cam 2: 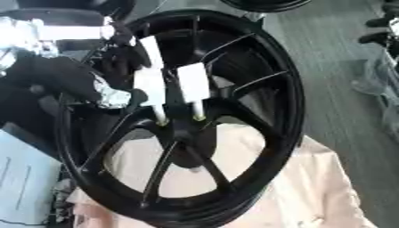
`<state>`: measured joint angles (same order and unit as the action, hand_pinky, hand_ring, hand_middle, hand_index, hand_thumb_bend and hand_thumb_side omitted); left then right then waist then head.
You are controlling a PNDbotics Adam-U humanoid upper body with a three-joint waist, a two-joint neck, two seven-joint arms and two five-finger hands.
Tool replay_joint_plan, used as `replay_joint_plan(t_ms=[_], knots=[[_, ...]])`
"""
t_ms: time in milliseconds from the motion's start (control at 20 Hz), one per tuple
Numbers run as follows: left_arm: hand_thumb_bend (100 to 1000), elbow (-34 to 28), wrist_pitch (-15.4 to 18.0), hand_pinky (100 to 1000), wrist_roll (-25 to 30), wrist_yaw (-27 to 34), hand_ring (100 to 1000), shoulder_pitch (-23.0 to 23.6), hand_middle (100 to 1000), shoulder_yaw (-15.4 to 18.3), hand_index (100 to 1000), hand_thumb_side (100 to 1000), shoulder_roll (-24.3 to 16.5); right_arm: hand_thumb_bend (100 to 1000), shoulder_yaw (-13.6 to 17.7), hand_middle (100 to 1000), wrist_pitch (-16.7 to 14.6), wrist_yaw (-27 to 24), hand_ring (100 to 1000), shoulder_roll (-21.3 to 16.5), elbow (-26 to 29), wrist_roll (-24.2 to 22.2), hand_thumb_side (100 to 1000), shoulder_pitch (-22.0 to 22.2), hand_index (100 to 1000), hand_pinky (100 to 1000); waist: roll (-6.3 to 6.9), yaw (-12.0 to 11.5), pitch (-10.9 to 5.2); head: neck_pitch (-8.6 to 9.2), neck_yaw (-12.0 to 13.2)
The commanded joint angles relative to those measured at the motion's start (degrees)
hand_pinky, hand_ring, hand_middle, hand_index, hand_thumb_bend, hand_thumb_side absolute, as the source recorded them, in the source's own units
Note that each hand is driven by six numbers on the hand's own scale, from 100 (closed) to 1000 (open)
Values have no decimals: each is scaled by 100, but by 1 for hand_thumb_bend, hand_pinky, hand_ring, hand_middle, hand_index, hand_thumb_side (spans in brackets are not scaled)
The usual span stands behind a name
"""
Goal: Pull the pin out of the wheel hub.
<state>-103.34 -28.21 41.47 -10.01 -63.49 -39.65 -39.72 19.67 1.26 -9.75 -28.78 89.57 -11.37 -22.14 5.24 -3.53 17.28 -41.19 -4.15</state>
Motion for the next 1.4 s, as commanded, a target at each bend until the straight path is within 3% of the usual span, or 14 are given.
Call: replay_joint_plan(t_ms=[50, 300, 1400], knots=[[343, 19, -766, 654, 747, -68, 680, -61, 731, 141, 818, 484, -81, 100, 1, 711, -13, 34, 657, -181, 48, -31, 681, -62, 897, 938, -46, 5, -78, 22, 7], [360, 35, -616, 660, 729, -182, 717, -74, 795, 152, 844, 492, -59, 100, -6, 712, -12, 56, 658, -178, 46, -61, 685, -62, 897, 938, -48, 8, -72, 26, 9], [346, 290, -656, 630, 824, -167, 685, -36, 738, 78, 824, 536, 135, 100, -10, 714, -13, 73, 658, -163, 37, -93, 691, -92, 898, 939, -53, 50, -38, 17, 23]])
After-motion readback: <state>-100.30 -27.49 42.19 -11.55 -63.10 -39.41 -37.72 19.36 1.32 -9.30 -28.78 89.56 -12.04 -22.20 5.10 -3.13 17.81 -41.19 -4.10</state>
